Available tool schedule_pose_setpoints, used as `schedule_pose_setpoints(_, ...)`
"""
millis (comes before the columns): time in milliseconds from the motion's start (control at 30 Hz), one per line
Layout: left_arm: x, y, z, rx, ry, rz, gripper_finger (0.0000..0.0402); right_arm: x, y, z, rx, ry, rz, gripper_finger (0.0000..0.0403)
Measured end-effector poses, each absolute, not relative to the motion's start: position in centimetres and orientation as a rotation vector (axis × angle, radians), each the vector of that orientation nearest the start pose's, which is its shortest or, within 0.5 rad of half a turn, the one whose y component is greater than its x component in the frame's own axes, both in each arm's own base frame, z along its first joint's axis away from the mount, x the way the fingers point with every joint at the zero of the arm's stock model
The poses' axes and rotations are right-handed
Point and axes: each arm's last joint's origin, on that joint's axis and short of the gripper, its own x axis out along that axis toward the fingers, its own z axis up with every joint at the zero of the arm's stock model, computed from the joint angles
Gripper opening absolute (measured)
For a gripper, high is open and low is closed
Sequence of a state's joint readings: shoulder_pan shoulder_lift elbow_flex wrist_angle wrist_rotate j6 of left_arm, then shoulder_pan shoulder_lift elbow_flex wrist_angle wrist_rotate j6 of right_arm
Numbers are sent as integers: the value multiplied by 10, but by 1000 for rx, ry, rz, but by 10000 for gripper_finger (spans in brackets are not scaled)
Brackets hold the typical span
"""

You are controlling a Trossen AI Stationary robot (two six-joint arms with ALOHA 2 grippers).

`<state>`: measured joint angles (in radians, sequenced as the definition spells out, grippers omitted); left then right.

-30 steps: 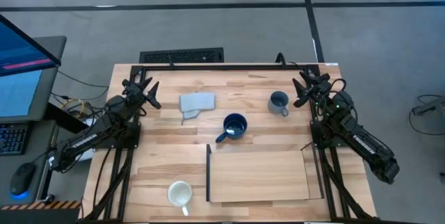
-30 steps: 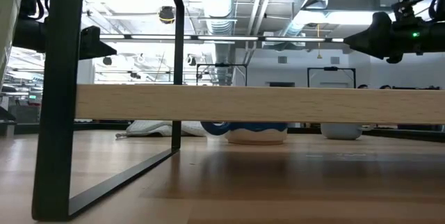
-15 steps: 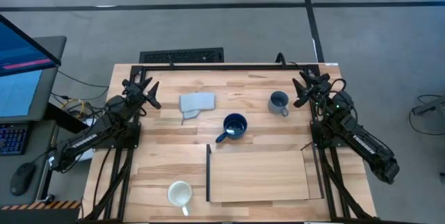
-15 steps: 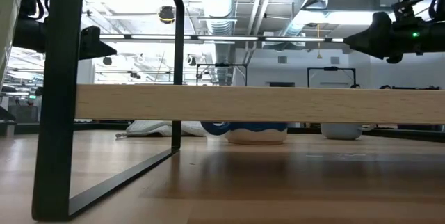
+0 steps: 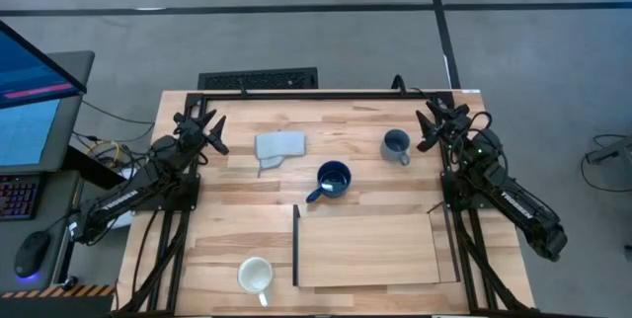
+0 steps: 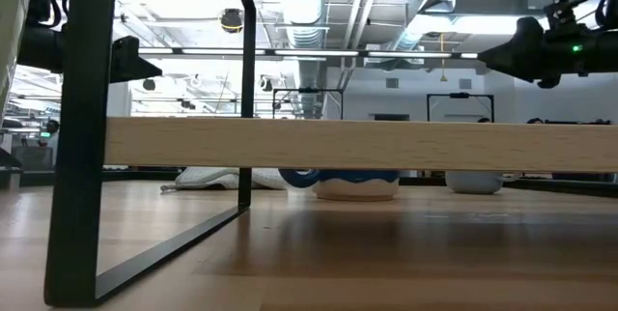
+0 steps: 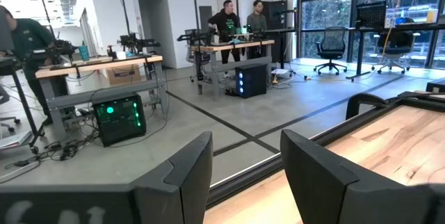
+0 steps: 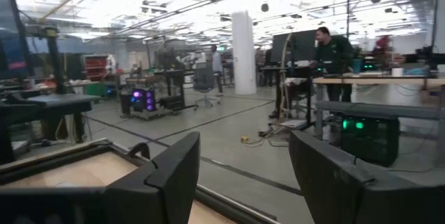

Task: Stack small to large cups/mugs on shelf
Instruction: Put the blue mug on the shelf

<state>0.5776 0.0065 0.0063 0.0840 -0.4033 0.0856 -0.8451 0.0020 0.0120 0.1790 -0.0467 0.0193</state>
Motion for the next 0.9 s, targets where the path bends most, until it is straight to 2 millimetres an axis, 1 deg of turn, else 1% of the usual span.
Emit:
schedule_pose_setpoints(300, 73, 61, 173, 86, -45, 983, 163, 64, -70, 185, -65, -183, -792, 244)
schedule_pose_setpoints(467, 73, 61, 173, 86, -45, 984, 163, 64, -70, 185, 10, -214, -781, 244)
schedule_pose_setpoints(733, 73, 61, 173, 86, -48, 984, 163, 65, -70, 183, 21, -205, -781, 244)
schedule_pose_setpoints(900, 73, 61, 181, 94, -134, 985, 163, 65, -71, 178, 48, -151, -785, 244)
